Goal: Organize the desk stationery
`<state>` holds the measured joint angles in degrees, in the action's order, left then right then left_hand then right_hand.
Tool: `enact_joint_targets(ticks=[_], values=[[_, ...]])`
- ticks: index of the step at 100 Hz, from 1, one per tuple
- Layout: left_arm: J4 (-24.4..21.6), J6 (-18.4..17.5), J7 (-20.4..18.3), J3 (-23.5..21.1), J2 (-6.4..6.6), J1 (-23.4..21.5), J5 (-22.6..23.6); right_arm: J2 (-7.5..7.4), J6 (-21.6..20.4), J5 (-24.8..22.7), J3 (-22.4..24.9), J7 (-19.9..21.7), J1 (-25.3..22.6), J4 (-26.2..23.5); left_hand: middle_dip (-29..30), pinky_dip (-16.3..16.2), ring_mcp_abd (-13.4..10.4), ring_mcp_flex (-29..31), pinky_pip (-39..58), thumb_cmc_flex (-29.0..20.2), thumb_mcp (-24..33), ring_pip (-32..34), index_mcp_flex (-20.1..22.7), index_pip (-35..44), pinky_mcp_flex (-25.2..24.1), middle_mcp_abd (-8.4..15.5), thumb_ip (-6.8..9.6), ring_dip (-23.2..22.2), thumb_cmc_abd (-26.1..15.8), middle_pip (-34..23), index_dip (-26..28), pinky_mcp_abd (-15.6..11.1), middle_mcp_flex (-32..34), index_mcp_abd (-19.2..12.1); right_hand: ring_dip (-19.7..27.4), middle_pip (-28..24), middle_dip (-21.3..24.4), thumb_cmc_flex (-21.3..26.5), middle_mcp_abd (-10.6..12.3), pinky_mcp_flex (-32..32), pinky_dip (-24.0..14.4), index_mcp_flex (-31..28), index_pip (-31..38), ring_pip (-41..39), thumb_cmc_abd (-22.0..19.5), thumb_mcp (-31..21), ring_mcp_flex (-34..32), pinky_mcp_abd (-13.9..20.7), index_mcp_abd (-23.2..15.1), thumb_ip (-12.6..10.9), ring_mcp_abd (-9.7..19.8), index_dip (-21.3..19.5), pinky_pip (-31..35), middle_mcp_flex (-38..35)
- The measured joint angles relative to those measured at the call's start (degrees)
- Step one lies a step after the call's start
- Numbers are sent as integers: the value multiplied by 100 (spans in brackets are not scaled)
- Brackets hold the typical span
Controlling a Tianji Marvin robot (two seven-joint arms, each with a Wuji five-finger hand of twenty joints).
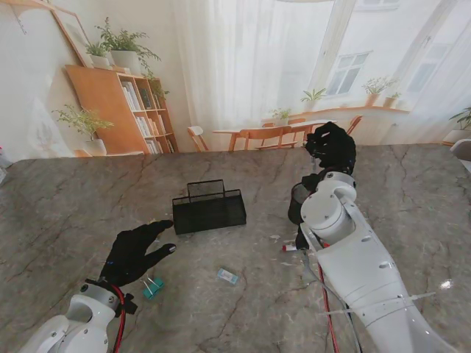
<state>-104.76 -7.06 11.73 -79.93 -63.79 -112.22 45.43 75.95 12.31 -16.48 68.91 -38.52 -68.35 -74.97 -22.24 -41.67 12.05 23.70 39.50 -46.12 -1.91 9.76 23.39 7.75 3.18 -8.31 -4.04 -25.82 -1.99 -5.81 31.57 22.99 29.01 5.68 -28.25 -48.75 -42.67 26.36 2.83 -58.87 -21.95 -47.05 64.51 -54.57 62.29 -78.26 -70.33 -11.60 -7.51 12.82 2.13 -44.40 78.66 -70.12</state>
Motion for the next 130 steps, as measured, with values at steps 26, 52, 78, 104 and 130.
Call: enact_joint_targets(ticks=[26, 52, 78, 104, 130], values=[[-8, 28, 25, 17, 0, -8, 51, 84, -52, 299, -8, -70, 407, 795, 0, 0, 0, 0, 0, 0, 0, 0, 0, 0, 0, 0, 0, -2, -1, 0, 0, -1, 0, 0, -21, 0, -2, 40, -1, 60, 0, 7, 0, 0, 0, 15, 61, 0, 0, 0, -8, -2, -42, 47], [17, 4, 14, 34, 3, -3, 47, 145, -58, 473, -142, -46, 619, 1242, 0, 0, 0, 1, 0, 0, 0, 0, 0, 0, 0, 0, 0, -2, -1, 0, 0, -2, 0, 0, -24, 0, -2, 41, -2, 62, 0, 8, 0, 1, 0, 15, 62, 0, 0, 0, -9, -3, -54, 47], [18, 15, 14, 48, 4, -3, 22, 154, -46, 489, -220, 159, 677, 1427, 0, 0, 0, 1, 0, 0, 0, 0, 0, 0, 0, 0, 0, -32, -2, 0, 0, -2, 0, 0, -27, 0, -3, 42, -3, 70, 0, 8, 0, 1, 0, 15, 63, 0, 0, 0, -11, -12, -63, 47], [-31, -29, 120, -15, -5, -100, 38, 145, -91, 507, -252, 199, 638, 1390, 0, 0, 0, 69, 1, 0, 0, 26, 0, 0, 0, 0, 0, -44, -2, -1, 0, -4, 0, 0, -66, 0, -13, 51, -19, 73, 0, 8, 0, 1, 1, 15, 71, -6, 0, 0, -26, -15, -66, 47], [-64, -45, 144, -51, -5, -155, 67, 223, -310, 653, -411, 99, 887, 1923, 0, 0, 0, 69, 1, 0, 0, 26, 0, 0, 1, 0, 0, -44, -2, -1, 0, -4, 0, 0, -134, 0, -74, 51, -19, 160, 0, 8, 0, 1, 1, 15, 87, -7, 0, 0, -26, -72, -113, 49]])
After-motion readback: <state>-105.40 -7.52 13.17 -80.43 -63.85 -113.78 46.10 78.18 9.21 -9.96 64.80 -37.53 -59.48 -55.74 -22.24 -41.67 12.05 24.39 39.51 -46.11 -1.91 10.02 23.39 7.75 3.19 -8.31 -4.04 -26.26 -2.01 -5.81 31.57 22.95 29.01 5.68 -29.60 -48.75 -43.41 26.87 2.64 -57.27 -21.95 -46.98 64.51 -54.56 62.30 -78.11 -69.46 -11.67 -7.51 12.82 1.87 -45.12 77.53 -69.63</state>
